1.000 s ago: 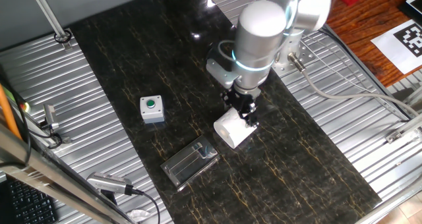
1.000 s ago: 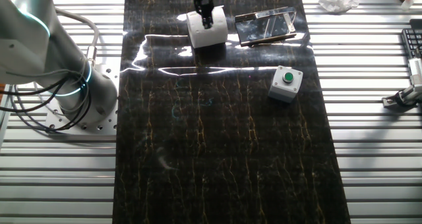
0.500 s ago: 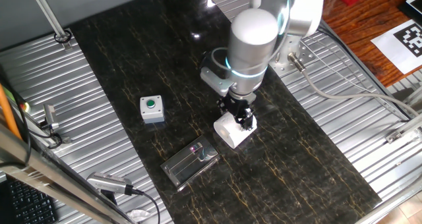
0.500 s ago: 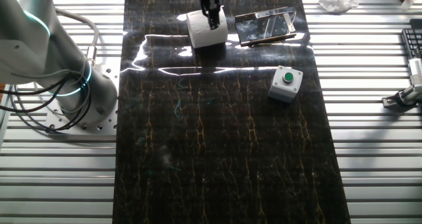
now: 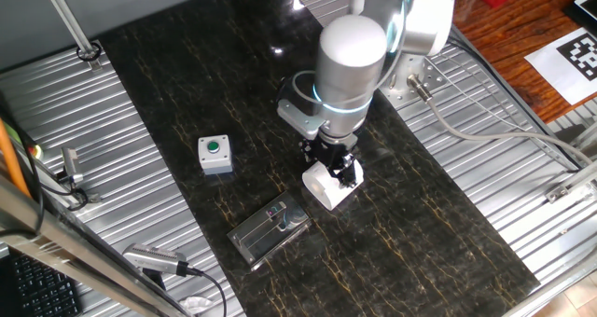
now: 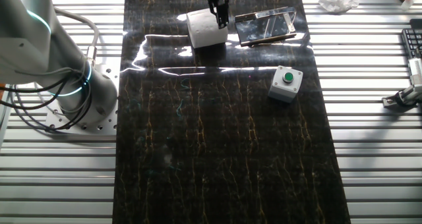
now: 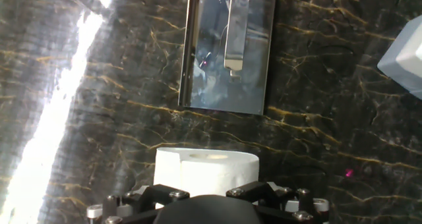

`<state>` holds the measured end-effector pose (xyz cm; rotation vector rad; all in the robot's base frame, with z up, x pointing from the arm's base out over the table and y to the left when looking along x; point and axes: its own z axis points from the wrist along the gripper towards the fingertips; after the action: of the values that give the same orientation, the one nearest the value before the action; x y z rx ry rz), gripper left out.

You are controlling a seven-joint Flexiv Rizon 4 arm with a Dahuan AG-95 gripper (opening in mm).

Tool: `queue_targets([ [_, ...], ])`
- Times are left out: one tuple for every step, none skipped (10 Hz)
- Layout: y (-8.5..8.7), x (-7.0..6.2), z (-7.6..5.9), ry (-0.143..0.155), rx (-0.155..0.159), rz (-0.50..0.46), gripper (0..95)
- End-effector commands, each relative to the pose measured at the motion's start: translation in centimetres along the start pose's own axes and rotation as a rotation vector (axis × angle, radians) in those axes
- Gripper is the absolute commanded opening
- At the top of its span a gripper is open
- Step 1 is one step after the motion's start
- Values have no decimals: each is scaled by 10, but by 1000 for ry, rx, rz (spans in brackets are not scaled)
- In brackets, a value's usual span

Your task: Put the toilet paper on its holder

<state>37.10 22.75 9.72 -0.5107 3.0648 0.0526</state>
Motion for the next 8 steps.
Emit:
queue_targets([
  [0,-1,1,2,2,2,950],
  [0,-1,1,4,-1,8,950],
  [0,-1,1,11,-6,4,760],
  [0,-1,1,20,-15,2,950],
  [0,-1,1,39,-21,-6,950],
  [0,-1,1,59,-28,-13,950],
  [0,-1,1,81,-35,-23,950],
  [0,-1,1,92,-37,-26,950],
])
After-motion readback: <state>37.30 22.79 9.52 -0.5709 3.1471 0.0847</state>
